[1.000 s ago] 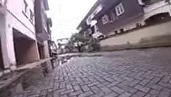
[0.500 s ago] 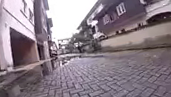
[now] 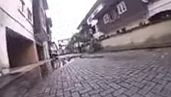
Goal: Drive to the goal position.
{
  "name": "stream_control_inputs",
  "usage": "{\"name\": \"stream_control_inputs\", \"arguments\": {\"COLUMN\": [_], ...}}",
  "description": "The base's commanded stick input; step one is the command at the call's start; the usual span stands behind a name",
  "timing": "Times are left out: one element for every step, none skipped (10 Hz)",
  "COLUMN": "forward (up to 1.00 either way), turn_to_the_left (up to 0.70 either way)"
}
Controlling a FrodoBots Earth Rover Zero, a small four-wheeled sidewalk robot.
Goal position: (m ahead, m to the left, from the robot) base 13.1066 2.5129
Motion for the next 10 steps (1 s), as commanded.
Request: {"name": "stream_control_inputs", "arguments": {"forward": [0.70,0.70,0.70,0.70,0.70,0.70,0.70,0.70,0.70,0.70], "turn_to_the_left": [0.00,0.00,0.00,0.02,0.04,0.04,0.05,0.06,0.08,0.12]}}
